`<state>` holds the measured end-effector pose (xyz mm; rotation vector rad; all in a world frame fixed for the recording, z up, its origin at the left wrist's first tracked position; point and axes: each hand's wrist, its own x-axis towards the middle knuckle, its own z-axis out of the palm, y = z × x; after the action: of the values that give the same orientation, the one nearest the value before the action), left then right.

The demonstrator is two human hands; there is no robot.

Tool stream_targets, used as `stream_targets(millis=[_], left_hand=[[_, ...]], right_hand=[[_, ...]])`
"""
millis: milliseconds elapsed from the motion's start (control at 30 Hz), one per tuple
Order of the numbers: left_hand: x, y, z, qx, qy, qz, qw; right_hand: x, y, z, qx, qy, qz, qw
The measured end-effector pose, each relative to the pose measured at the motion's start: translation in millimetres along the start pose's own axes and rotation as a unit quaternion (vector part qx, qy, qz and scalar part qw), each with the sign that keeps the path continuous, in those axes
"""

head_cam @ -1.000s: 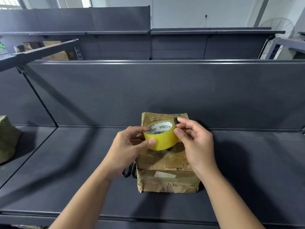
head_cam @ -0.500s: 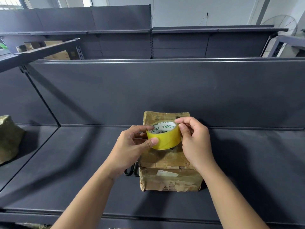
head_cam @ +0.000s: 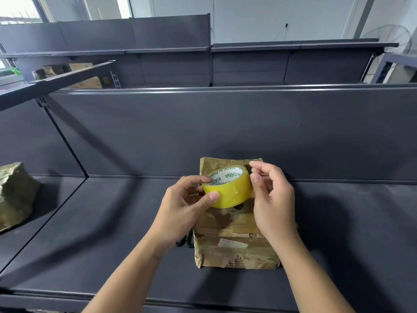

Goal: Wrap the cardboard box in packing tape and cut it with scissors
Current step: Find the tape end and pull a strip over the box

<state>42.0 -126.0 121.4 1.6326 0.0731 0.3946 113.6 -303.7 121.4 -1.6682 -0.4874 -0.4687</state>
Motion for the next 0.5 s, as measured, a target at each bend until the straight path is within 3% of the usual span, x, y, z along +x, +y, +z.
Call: stream_targets(millis=[300,500], left_hand=[[-0.4,5.7,1.4,0.015,0.035,0.016,0.999],[-0.4,11.9,-2.8,0.001,0.022,0.025,0.999]], right_hand=[[4.9,-9.1,1.3,0.191,0.038,0.123,0.973],[11.2,-14.5,1.0,0.196,0.013,0.136,0.971]])
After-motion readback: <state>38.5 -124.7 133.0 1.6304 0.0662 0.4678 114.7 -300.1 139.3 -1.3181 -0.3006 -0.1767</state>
